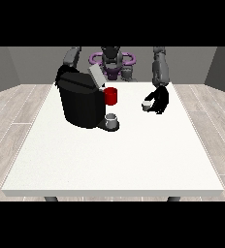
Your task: Insert the coffee pod into the coffee machine and close the lid
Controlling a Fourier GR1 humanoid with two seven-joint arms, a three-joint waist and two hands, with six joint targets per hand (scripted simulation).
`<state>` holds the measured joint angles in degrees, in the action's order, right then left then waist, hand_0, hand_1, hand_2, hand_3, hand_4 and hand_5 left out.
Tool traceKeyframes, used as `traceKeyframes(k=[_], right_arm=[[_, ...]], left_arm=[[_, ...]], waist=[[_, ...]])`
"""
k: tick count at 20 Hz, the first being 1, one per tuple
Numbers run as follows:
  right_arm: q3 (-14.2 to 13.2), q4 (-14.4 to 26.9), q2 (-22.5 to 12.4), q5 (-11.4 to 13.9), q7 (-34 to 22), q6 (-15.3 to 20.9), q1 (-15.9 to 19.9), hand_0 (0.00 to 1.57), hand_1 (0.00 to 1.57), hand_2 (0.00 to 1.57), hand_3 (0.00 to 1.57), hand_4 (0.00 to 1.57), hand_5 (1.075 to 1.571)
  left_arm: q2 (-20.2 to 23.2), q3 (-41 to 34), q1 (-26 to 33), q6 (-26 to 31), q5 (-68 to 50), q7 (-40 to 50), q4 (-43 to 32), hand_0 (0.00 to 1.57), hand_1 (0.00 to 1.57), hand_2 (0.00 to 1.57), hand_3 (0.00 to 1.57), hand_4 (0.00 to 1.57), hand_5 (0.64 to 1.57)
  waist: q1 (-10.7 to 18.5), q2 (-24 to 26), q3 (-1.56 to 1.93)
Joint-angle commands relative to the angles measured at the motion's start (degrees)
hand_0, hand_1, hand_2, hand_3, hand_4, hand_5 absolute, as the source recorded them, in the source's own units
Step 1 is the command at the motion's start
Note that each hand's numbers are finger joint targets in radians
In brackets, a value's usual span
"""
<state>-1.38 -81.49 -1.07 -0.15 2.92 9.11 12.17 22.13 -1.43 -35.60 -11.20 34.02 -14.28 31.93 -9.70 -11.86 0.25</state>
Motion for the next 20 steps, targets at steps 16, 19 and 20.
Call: traceKeyframes(k=[16, 19, 20], right_arm=[[-2.42, 8.39, -1.0, -2.3, 0.5, -1.89, 0.56, 0.0, 0.0, 0.0, 0.0, 0.49, 1.571], [-3.12, 6.65, -2.13, -2.99, -0.47, -2.42, 1.98, 0.0, 0.0, 0.0, 0.0, 0.48, 1.571], [-2.05, 5.43, -2.48, -2.9, -0.94, -3.71, 3.77, 0.0, 0.0, 0.0, 0.0, 0.48, 1.571]], left_arm=[[-2.08, 2.17, -11.89, 15.05, 0.78, 2.9, 6.03, 1.26, 1.26, 1.33, 1.29, 0.54, 1.571], [2.73, 0.22, -13.61, 17.41, 0.26, -0.54, 6.01, 1.25, 1.25, 1.33, 1.29, 0.56, 1.571], [2.9, -1.33, -16.03, 16.27, -0.51, -0.56, 5.38, 1.25, 1.25, 1.33, 1.29, 0.56, 1.571]], waist=[[1.95, 8.22, -0.22], [0.95, 6.52, -0.25], [-0.96, 3.95, -0.26]])
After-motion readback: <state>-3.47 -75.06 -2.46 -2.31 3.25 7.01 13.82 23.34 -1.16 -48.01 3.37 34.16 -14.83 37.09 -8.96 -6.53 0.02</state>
